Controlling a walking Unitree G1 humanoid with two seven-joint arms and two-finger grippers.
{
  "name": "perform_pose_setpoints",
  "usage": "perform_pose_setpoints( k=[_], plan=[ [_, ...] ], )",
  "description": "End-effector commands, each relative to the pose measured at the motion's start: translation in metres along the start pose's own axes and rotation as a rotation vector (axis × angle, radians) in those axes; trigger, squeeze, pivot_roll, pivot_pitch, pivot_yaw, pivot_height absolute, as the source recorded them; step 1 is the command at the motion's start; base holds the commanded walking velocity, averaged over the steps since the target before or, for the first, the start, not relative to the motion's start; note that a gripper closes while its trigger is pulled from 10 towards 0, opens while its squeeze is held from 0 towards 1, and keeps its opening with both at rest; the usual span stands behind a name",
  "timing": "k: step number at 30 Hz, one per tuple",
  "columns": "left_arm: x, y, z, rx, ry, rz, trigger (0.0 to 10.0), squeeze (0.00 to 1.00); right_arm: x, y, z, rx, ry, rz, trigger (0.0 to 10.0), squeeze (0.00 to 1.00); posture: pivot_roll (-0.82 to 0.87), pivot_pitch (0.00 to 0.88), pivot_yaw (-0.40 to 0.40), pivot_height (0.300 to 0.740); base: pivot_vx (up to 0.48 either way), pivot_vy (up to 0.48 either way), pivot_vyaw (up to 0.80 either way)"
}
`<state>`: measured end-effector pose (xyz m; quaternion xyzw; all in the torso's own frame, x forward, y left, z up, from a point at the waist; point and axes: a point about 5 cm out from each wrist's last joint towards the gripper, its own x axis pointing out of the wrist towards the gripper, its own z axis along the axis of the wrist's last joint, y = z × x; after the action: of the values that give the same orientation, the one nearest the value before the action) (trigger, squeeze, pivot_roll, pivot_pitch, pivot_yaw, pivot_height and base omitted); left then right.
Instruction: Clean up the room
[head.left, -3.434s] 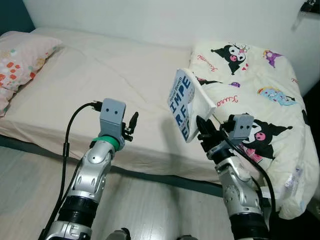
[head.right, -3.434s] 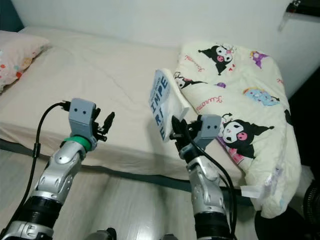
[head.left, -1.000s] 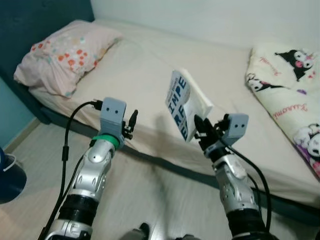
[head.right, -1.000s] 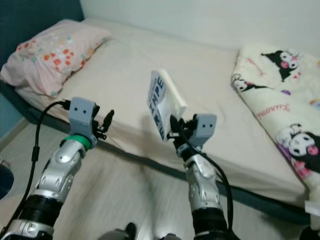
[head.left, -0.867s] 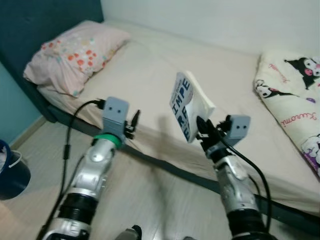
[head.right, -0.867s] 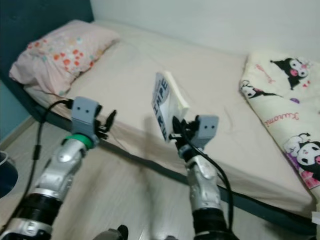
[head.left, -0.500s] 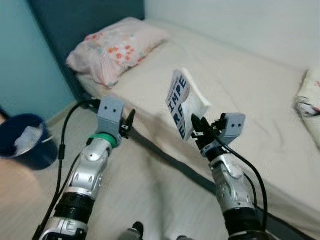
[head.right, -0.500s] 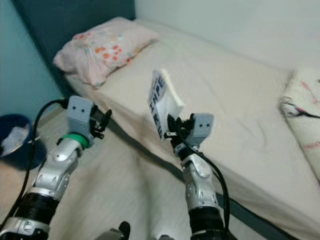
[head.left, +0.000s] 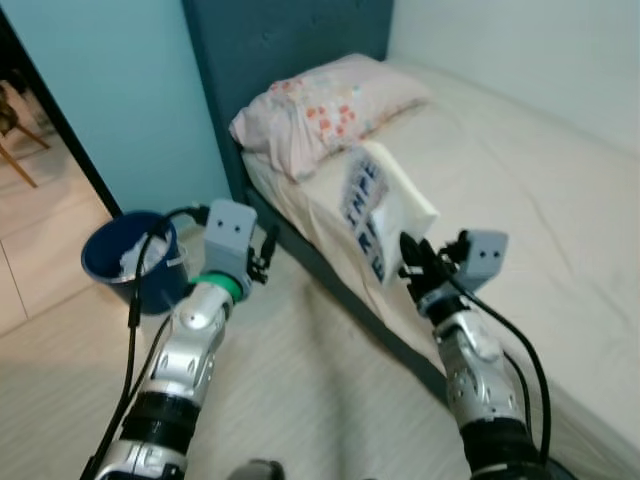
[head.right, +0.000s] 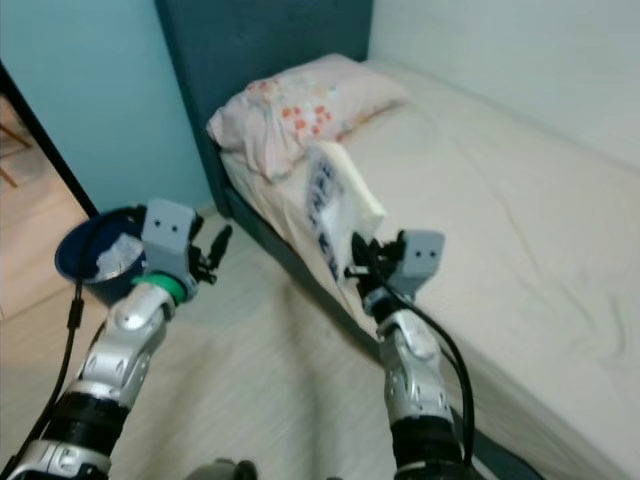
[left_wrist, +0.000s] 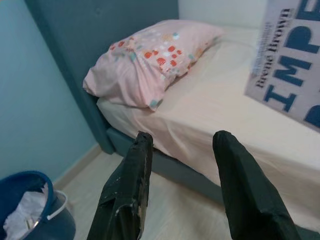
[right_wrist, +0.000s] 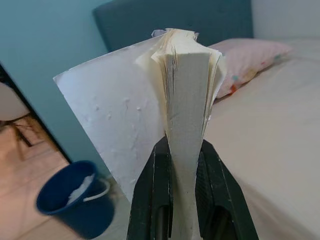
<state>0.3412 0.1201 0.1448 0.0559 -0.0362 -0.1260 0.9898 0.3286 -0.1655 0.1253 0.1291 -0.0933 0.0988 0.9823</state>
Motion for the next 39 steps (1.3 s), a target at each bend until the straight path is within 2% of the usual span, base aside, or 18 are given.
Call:
perform_pose_setpoints(
  k=[1, 39],
  plan=[
    [-0.0019, 0.0044, -0.0064, 0.015, 0.026, 0.009, 10.0, 0.00, 0.0040, 0.0031, 0.0058, 0.012, -0.040, 0.006, 10.0, 0.00, 0.02, 0.045, 0.076, 0.724, 0.480, 0.000, 0.00],
    [-0.0035, 0.0036, -0.0079, 0.007, 0.026, 0.009, 10.0, 0.00, 0.0028, -0.0012, 0.0054, 0.011, -0.048, -0.016, 10.0, 0.00, 0.01, 0.058, 0.073, 0.724, 0.480, 0.000, 0.00]
  ],
)
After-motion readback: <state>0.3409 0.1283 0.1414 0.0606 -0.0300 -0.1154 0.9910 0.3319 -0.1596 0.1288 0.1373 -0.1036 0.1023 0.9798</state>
